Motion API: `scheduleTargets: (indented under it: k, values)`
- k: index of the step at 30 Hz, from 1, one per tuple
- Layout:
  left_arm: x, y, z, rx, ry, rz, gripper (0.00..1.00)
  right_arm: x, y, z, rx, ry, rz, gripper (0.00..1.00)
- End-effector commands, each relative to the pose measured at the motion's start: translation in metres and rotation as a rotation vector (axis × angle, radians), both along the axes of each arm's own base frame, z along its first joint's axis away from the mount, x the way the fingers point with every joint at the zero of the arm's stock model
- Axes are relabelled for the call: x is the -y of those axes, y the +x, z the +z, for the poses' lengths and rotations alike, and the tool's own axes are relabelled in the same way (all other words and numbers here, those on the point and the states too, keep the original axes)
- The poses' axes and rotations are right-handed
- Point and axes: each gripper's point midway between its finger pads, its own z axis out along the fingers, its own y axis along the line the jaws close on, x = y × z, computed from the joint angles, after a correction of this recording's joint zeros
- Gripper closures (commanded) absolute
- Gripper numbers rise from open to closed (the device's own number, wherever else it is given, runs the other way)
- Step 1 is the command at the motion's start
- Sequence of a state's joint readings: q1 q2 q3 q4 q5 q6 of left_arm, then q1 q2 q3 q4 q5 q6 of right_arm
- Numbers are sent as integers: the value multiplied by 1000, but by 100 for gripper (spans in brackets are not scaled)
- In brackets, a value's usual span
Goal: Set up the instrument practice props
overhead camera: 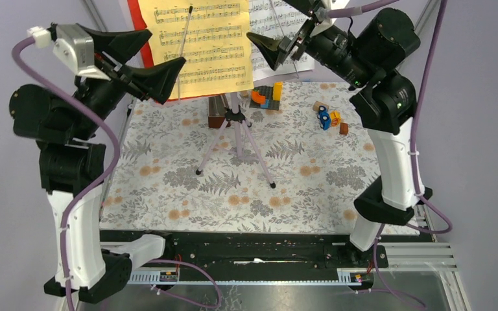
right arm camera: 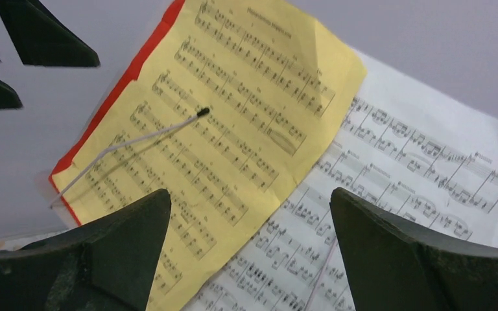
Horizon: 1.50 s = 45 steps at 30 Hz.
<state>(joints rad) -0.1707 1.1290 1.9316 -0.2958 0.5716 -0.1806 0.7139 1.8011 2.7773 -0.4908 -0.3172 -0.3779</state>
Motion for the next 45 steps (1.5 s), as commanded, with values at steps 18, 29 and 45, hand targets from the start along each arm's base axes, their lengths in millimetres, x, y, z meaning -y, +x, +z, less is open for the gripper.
scheduleTargets:
  k: [18, 29, 45]
  values:
    - [-75, -11, -86, -134, 26, 429, 1, 86, -16, -129, -394, -196, -302, 1]
    - [-112, -5, -136, -256, -10, 613, 1, 118, -15, -203, -557, -234, -415, 1]
    - [-161, 1, -182, -376, -90, 859, 1, 144, 5, -322, -827, -253, -467, 0]
